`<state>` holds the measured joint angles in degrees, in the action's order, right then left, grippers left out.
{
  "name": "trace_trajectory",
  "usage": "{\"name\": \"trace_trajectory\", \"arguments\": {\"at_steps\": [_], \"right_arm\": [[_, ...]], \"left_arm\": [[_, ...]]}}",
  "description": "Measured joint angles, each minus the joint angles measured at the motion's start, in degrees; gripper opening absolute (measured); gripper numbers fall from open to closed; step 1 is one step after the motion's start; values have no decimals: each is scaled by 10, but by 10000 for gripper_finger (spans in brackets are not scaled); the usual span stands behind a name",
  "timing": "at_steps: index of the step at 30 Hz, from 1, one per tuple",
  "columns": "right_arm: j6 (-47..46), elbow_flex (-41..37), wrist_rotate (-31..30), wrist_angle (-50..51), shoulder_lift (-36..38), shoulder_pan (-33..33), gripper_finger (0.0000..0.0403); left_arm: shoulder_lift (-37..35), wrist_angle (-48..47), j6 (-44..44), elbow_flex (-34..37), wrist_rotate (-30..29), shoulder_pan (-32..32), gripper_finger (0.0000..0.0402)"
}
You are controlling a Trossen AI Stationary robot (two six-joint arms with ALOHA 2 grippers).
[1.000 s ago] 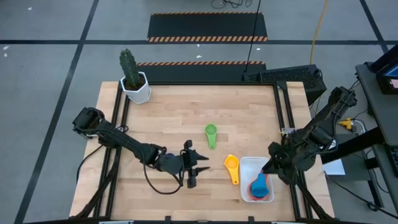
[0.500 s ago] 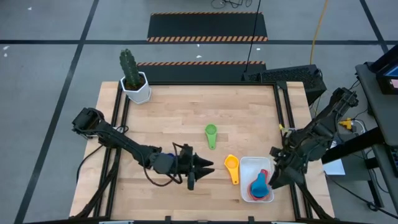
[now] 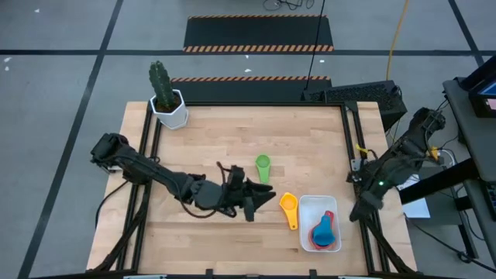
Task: Nest measuring cups in basket
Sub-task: Stack the light blue measuring cup on top of the red measuring cup into the white bin
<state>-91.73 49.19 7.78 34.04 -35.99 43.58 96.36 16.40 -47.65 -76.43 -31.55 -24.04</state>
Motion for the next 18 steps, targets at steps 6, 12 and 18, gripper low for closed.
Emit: {"name": "trace_trajectory", "arguments": {"at_steps": [6,12,18], "right_arm": [[95,0,68,82,-32,-77,184],[204,0,197,53,-115,-196,183],[325,0,298,64,-177,-303,183]], "left_arm": [[0,-63,-11,-54,0,22,163],[0,-65,-16,-58,0,50,163],[0,-60,-14,-58,0,63,163]]}}
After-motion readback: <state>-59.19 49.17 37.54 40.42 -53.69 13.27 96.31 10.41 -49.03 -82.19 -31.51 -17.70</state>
